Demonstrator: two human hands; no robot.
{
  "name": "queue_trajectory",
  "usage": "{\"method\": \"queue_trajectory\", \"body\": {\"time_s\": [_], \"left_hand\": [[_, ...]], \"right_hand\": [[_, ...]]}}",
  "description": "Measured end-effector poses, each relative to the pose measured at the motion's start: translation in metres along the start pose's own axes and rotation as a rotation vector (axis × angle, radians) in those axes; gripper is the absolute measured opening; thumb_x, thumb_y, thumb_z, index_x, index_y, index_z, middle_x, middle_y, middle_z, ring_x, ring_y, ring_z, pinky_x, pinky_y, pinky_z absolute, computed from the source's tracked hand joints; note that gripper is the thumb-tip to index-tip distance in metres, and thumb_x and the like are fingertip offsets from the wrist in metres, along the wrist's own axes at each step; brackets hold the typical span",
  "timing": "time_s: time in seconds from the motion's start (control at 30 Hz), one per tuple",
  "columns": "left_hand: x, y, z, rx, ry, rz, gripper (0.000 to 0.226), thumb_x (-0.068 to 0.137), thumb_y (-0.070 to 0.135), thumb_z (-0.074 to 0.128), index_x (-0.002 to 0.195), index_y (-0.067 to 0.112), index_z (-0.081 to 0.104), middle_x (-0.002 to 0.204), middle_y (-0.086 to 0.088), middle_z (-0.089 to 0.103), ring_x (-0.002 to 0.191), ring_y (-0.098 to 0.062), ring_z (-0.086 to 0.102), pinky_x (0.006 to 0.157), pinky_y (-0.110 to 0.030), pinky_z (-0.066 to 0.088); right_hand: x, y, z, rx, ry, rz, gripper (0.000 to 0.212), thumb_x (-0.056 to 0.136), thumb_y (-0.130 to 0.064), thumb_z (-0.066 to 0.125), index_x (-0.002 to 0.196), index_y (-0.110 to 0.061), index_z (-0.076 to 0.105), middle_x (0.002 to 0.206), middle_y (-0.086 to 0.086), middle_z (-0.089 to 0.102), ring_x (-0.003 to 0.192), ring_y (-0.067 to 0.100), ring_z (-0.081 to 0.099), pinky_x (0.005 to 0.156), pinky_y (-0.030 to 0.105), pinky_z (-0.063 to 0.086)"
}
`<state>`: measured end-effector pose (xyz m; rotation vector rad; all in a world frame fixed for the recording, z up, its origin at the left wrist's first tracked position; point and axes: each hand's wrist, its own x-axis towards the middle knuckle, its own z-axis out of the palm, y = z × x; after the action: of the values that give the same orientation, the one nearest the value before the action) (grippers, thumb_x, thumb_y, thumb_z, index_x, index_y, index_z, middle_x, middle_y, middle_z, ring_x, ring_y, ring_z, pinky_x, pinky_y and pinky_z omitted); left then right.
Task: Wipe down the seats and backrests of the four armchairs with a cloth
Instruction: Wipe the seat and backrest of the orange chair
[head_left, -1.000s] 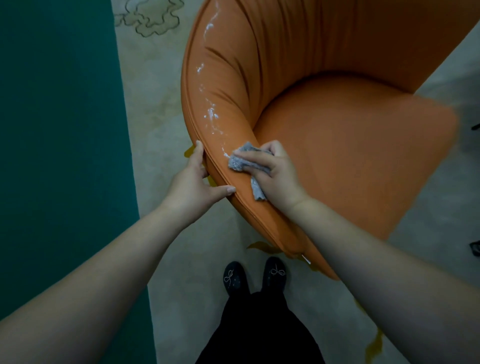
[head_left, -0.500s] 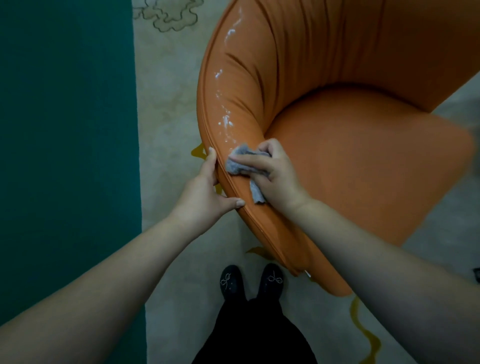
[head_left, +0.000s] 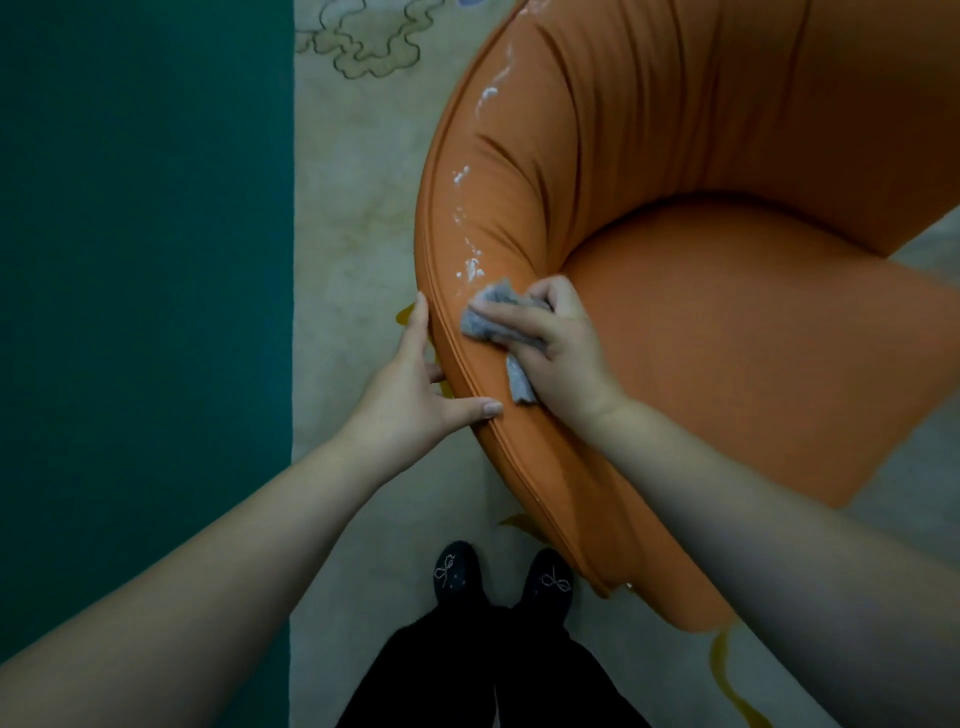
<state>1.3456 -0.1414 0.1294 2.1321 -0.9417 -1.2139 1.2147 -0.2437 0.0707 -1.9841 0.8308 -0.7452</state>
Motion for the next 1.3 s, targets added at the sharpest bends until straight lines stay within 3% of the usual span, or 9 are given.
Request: {"method": "queue_trajectory", "body": {"time_s": [0.17,0.3,0.4,0.57,0.77,0.87,1.03,1.17,1.3], "left_hand": [[0.015,0.001,-0.009,-0.057,-0.048,0.001,0.134,0.063,0.029,0.087,0.149,0.039,-0.015,0.144,-0.002,0.048,0.122,-0.014,0.055,0.081,-0.011,0.05],[0.03,0.002,-0.015,-0.058,-0.074,0.037,0.133,0.065,0.026,0.087,0.149,0.041,-0.016,0.143,0.0,0.049,0.12,-0.014,0.056,0.097,-0.036,0.051],[0.041,0.006,-0.024,-0.018,-0.077,0.066,0.131,0.066,0.029,0.086,0.149,0.042,-0.015,0.145,0.003,0.046,0.117,-0.011,0.058,0.095,-0.031,0.052],[0.053,0.004,-0.037,0.021,-0.144,0.101,0.133,0.064,0.03,0.087,0.147,0.043,-0.017,0.141,0.003,0.05,0.112,-0.015,0.062,0.091,-0.027,0.053],[0.072,0.004,-0.049,0.007,-0.151,0.15,0.131,0.063,0.036,0.087,0.147,0.047,-0.014,0.15,0.001,0.039,0.124,-0.026,0.053,0.101,-0.042,0.047],[0.091,0.009,-0.06,0.043,-0.184,0.185,0.13,0.065,0.034,0.086,0.148,0.045,-0.012,0.151,0.0,0.037,0.123,-0.027,0.054,0.101,-0.042,0.048],[0.121,0.017,-0.079,0.068,-0.317,0.211,0.136,0.062,0.034,0.087,0.148,0.04,-0.018,0.151,-0.001,0.039,0.125,-0.02,0.053,0.101,-0.041,0.048],[0.126,0.015,-0.082,0.081,-0.34,0.24,0.141,0.055,0.044,0.086,0.148,0.039,-0.019,0.152,0.003,0.036,0.129,-0.013,0.047,0.1,-0.04,0.049],[0.13,0.015,-0.086,0.067,-0.365,0.233,0.14,0.052,0.05,0.085,0.148,0.043,-0.016,0.148,-0.001,0.042,0.127,-0.024,0.051,0.1,-0.045,0.048]], "right_hand": [[-0.029,0.002,-0.006,-0.024,-0.008,0.001,0.049,0.077,0.007,0.068,0.118,-0.019,0.063,0.095,0.01,0.039,0.09,0.021,0.046,0.085,0.017,0.039],[0.043,-0.005,0.008,-0.111,-0.004,-0.044,0.039,0.077,0.002,0.068,0.112,-0.014,0.069,0.094,0.01,0.038,0.092,0.033,0.048,0.087,0.034,0.042],[0.069,-0.007,0.011,-0.108,0.022,-0.027,0.037,0.079,0.0,0.067,0.112,-0.014,0.07,0.094,0.009,0.038,0.093,0.033,0.048,0.089,0.037,0.043],[0.013,-0.009,0.009,-0.084,0.046,0.003,0.048,0.077,0.008,0.067,0.118,-0.017,0.064,0.094,0.012,0.04,0.089,0.027,0.047,0.083,0.029,0.043],[0.098,-0.013,0.021,-0.193,0.115,-0.006,0.033,0.078,-0.002,0.069,0.11,-0.012,0.071,0.092,0.011,0.038,0.09,0.037,0.049,0.086,0.037,0.043],[0.12,-0.015,0.022,-0.186,0.146,0.013,0.031,0.079,-0.004,0.069,0.109,-0.012,0.071,0.091,0.012,0.037,0.09,0.037,0.049,0.087,0.039,0.044],[0.069,-0.021,0.026,-0.149,0.131,0.079,0.039,0.077,0.007,0.069,0.11,-0.014,0.07,0.091,0.01,0.039,0.087,0.023,0.045,0.08,0.023,0.04],[0.105,-0.024,0.029,-0.257,0.16,0.084,0.031,0.078,-0.001,0.069,0.105,-0.015,0.073,0.088,0.012,0.04,0.086,0.033,0.048,0.08,0.028,0.037],[0.146,-0.022,0.031,-0.275,0.251,0.15,0.028,0.08,-0.005,0.07,0.106,-0.012,0.072,0.09,0.013,0.039,0.09,0.035,0.049,0.086,0.032,0.041]]}}
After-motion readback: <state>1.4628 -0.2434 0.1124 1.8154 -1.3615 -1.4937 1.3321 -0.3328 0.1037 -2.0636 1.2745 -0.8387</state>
